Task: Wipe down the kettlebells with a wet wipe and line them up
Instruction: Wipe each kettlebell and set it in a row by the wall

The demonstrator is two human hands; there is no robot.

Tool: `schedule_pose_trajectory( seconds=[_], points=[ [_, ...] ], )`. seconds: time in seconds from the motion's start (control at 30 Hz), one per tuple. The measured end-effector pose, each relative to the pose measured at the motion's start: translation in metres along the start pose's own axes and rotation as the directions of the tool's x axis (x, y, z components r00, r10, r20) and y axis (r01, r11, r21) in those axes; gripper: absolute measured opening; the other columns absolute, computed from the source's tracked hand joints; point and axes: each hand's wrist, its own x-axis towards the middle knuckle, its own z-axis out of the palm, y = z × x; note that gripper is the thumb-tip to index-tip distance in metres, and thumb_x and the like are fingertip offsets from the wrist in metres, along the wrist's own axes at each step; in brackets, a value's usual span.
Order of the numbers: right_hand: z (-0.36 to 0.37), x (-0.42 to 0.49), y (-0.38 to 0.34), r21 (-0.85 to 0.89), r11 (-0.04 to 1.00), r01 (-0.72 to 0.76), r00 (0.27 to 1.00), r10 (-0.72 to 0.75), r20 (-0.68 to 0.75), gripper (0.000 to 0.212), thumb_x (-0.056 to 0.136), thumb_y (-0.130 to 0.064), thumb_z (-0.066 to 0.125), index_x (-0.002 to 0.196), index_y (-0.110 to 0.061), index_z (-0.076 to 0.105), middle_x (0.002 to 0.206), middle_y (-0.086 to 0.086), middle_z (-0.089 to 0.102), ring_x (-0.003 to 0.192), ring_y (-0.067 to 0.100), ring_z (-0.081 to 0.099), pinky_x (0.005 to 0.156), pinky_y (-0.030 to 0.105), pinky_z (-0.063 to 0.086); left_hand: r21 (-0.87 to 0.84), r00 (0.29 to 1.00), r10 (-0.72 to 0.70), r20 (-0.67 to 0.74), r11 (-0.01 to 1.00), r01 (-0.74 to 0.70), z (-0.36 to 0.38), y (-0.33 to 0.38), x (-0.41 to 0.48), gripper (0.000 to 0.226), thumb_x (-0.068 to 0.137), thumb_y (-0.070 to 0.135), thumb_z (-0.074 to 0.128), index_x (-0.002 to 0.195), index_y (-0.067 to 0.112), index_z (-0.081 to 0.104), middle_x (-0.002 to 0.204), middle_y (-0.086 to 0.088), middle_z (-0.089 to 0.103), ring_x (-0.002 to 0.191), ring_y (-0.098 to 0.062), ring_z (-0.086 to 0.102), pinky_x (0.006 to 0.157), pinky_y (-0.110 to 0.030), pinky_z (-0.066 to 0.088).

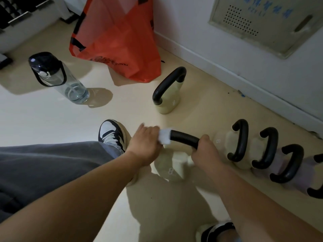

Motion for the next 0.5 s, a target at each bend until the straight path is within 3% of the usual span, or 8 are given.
schedule_pose_trajectory(
  seconds=[0.1,0.2,0.27,0.33,0.37,0.4,0.47,0.5],
  points=[
    [-0.002,0.0,-0.001,0.011,1.0,-0.027,1.0,0.027,-0.008,0.021,0.1,-0.016,0.057,0.107,-0.011,0.038,0.103,0.012,0.062,0.084,0.027,0.059,0.07,0.035,0.046,-0.055,0.98,-0.175,0.099,0.982,0.181,0.002,0.017,-0.021,0.036,0.105,0.033,0.037,0.129,0.009,0.048,0.118,-0.01,0.057,0.103,-0.029,0.052,0.095,-0.04,0.04],
    [-0.002,-0.004,-0.001,-0.003,0.999,-0.046,0.999,0.046,-0.002,0.023,0.101,-0.016,0.057,0.115,-0.007,0.042,0.108,0.015,0.064,0.096,0.033,0.066,0.07,0.034,0.047,-0.197,0.958,-0.286,-0.007,0.94,0.279,0.022,0.039,-0.017,0.043,0.103,0.03,0.024,0.13,0.003,0.044,0.112,-0.012,0.052,0.095,-0.027,0.045,0.091,-0.041,0.04],
    [-0.001,-0.006,0.001,0.003,0.999,-0.054,0.999,0.054,0.001,0.024,0.1,-0.014,0.056,0.119,-0.006,0.043,0.109,0.015,0.064,0.096,0.032,0.065,0.071,0.033,0.046,-0.198,0.959,-0.279,-0.045,0.944,0.265,0.033,0.042,-0.009,0.049,0.096,0.023,0.022,0.128,-0.004,0.046,0.107,-0.016,0.053,0.089,-0.03,0.046,0.085,-0.04,0.041],
    [-0.002,-0.007,0.003,0.004,0.997,-0.074,0.997,0.074,0.004,0.026,0.1,-0.011,0.056,0.121,-0.005,0.043,0.11,0.015,0.063,0.096,0.032,0.065,0.073,0.034,0.048,-0.119,0.977,-0.193,-0.092,0.976,0.181,0.037,0.041,-0.004,0.051,0.093,0.012,0.032,0.134,-0.016,0.043,0.121,-0.029,0.053,0.106,-0.045,0.052,0.096,-0.05,0.045],
    [-0.003,-0.006,0.003,0.002,0.996,-0.084,0.996,0.084,0.006,0.026,0.1,-0.011,0.056,0.122,-0.005,0.043,0.108,0.015,0.062,0.097,0.032,0.064,0.074,0.035,0.049,-0.079,0.986,-0.158,-0.061,0.985,0.153,0.033,0.044,-0.005,0.058,0.093,0.01,0.036,0.144,-0.017,0.033,0.14,-0.035,0.043,0.128,-0.05,0.044,0.11,-0.056,0.038],
    [-0.002,-0.005,0.004,0.0,0.996,-0.089,0.996,0.089,0.005,0.027,0.099,-0.011,0.056,0.122,-0.005,0.043,0.106,0.014,0.061,0.095,0.032,0.063,0.074,0.036,0.049,-0.058,0.991,-0.129,-0.033,0.99,0.126,0.026,0.047,-0.005,0.067,0.095,0.012,0.037,0.154,-0.011,0.015,0.158,-0.033,0.021,0.148,-0.047,0.021,0.123,-0.054,0.021],
    [-0.002,-0.003,0.005,-0.001,0.996,-0.091,0.996,0.091,-0.001,0.028,0.098,-0.01,0.057,0.122,-0.006,0.042,0.102,0.012,0.059,0.089,0.03,0.06,0.073,0.037,0.049,-0.044,0.999,-0.022,0.044,0.999,0.024,0.013,0.05,-0.002,0.081,0.097,0.019,0.037,0.158,0.006,-0.015,0.166,-0.015,-0.019,0.154,-0.029,-0.02,0.126,-0.043,-0.006],
    [-0.001,-0.002,0.005,-0.001,0.996,-0.089,0.996,0.089,-0.005,0.029,0.098,-0.01,0.057,0.122,-0.007,0.042,0.102,0.012,0.059,0.087,0.029,0.058,0.072,0.037,0.048,-0.023,0.997,0.025,0.073,0.999,-0.023,0.005,0.051,0.001,0.085,0.095,0.023,0.038,0.158,0.011,-0.019,0.166,-0.01,-0.025,0.152,-0.025,-0.025,0.125,-0.041,-0.01]
  ],
)
